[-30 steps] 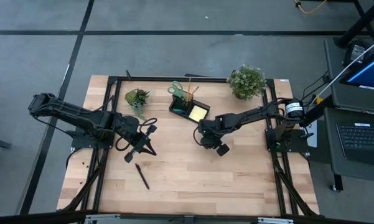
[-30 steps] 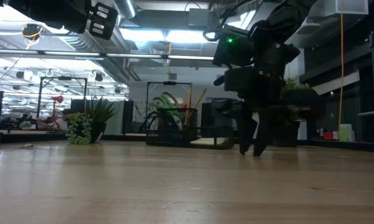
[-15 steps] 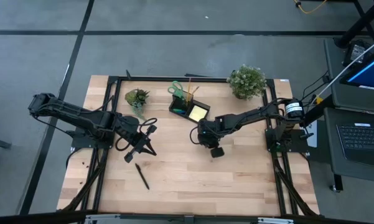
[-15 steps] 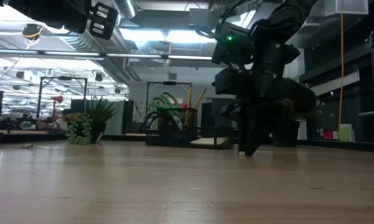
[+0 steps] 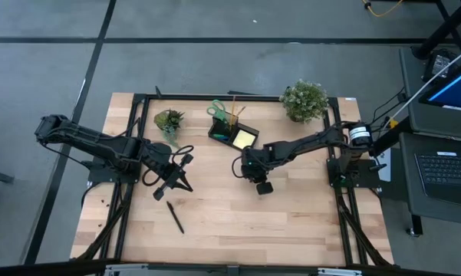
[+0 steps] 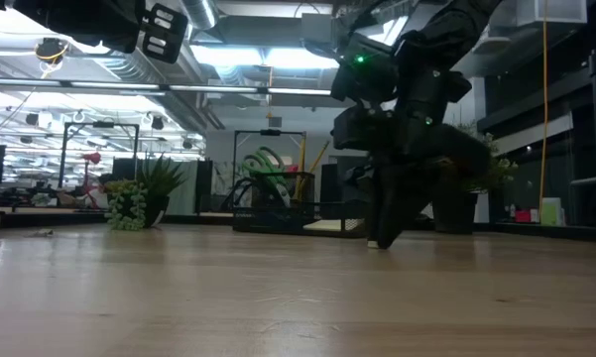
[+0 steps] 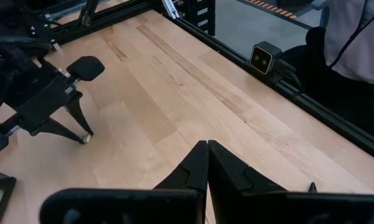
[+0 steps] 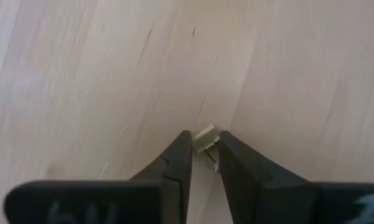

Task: Pick and place office supplies into organizer
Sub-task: Put the right binder clip into the desk organizer

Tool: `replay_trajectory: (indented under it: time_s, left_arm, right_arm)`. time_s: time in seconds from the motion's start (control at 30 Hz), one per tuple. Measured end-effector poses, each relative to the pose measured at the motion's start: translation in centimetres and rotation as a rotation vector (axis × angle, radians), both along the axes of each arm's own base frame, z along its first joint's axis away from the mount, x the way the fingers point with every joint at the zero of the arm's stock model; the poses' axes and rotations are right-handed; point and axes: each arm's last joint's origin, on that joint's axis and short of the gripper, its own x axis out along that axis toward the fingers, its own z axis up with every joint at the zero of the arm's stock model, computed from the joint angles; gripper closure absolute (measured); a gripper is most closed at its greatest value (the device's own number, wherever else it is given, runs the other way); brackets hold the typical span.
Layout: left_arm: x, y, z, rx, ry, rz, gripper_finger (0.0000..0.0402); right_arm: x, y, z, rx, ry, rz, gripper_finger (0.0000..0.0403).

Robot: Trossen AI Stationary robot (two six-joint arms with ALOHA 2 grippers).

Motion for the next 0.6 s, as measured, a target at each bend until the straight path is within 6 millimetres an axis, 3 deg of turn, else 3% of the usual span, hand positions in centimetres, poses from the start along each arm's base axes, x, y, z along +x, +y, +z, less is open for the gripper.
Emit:
replay_trajectory:
  time_s: [0.2, 0.6]
  left_arm:
    - [0.0, 0.0, 0.0, 0.000, 0.000, 0.000, 0.0396]
    - [0.0, 0.0, 0.0, 0.000, -0.001, 0.001, 0.0396]
  right_arm:
    - [1.1, -0.1, 1.2, -0.047, -0.023, -0.015, 0.0330]
    - [1.8, -0.2, 2.5, -0.071, -0.026, -0.023, 0.0373]
